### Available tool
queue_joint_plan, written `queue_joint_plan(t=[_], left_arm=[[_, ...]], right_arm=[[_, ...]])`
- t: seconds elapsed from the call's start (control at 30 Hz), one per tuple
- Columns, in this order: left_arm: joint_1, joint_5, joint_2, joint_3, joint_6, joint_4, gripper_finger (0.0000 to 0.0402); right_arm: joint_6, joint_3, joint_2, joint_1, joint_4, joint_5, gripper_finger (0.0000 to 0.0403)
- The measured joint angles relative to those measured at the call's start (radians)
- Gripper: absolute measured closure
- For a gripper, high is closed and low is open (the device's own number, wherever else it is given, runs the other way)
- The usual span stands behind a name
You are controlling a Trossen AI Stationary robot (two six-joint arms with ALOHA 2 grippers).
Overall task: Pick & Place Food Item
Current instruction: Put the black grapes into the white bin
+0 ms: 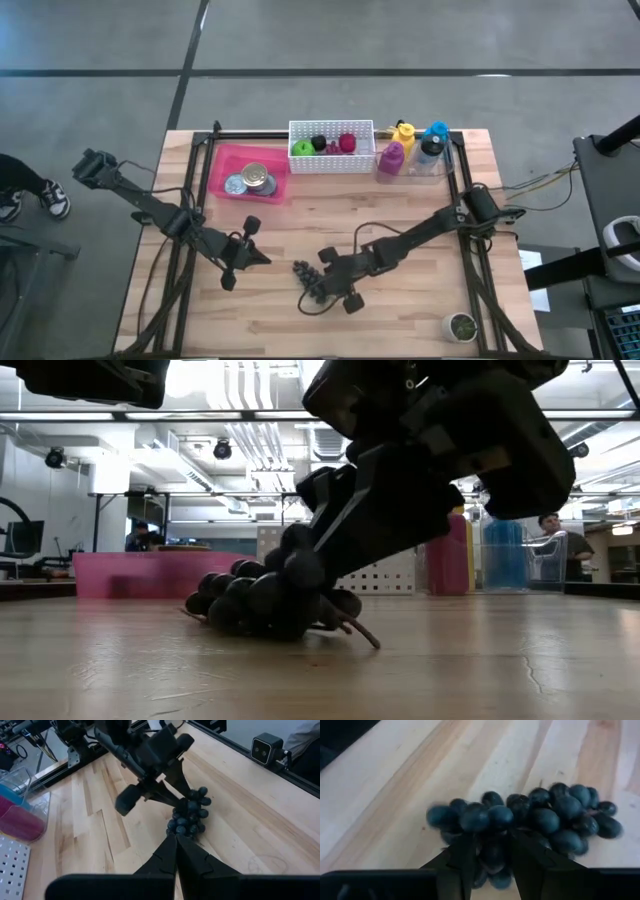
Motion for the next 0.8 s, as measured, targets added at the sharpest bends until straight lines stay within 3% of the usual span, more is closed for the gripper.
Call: queue_joint_plan(t=[0.37,0.63,0.8], left_arm=[[0.000,0.000,0.000,0.000,0.000,0.000,0.0392],[0.000,0.000,0.000,0.000,0.000,0.000,0.0392],[0.000,0.000,0.000,0.000,0.001,0.000,0.0392]], right_arm=[[0.000,0.023,0.002,0.000,-0.008,-0.037,0.0327],[0.000,0.026,0.001,0.000,-0.018,-0.046,0.0387],[-0.001,0.026,0.001,0.000,-0.018,-0.048,0.0393]])
